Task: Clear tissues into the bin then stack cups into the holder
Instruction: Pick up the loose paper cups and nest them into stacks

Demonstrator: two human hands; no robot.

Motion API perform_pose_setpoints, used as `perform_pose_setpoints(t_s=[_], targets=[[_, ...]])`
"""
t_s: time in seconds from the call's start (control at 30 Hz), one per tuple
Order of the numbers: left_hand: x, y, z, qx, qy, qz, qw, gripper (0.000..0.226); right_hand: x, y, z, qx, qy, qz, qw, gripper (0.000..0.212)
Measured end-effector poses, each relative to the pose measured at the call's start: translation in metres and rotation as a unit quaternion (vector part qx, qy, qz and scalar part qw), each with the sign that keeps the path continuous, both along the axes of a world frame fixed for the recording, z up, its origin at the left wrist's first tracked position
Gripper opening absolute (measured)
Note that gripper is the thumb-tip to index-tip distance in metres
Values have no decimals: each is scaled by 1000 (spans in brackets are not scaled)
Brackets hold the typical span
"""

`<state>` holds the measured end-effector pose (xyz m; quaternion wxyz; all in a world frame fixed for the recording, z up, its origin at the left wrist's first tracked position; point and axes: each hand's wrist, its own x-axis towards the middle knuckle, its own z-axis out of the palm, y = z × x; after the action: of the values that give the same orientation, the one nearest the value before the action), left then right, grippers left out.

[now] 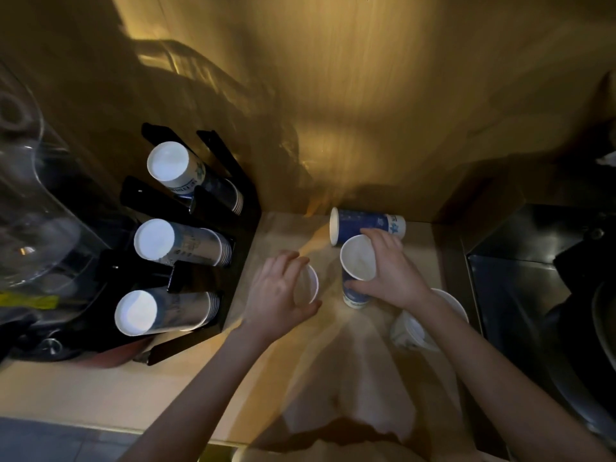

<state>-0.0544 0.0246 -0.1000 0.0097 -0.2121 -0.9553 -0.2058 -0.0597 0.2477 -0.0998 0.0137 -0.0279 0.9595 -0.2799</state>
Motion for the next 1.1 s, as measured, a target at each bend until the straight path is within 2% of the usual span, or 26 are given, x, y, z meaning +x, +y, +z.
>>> perform_pose_setpoints(t_s=[0.1, 0.17, 0.33, 0.43, 0.57, 0.7, 0.8, 0.9, 1.1], targets=[[9, -4, -6, 16, 13, 17, 1000, 75, 6, 0, -6, 6, 5, 9, 1000, 97], [13, -8, -10, 59, 3, 28, 998, 79, 8, 0, -10, -13, -5, 6, 1000, 100], [18, -14, -19, 162, -15, 66, 985, 89, 7, -7, -15, -81, -40, -69, 994, 112], [19, -14, -24, 205, -7, 102, 973, 100, 4, -11, -11, -88, -41, -87, 991, 108], [22, -14, -31, 270, -41, 160, 949, 114, -3, -13, 17, -102, 2, -72, 992, 103], [23, -15, -31, 326, -78, 195, 922, 121, -5, -22, 69, -150, 83, -57, 984, 101], [28, -13, -32, 340, -78, 218, 911, 121, 0, -33, 106, -176, 121, -27, 977, 99], [36, -10, -32, 331, -64, 215, 916, 116, 5, -46, 126, -188, 117, 22, 975, 100], [35, -7, -32, 360, -82, 200, 907, 96, 13, -73, 105, -131, 40, 115, 984, 101]])
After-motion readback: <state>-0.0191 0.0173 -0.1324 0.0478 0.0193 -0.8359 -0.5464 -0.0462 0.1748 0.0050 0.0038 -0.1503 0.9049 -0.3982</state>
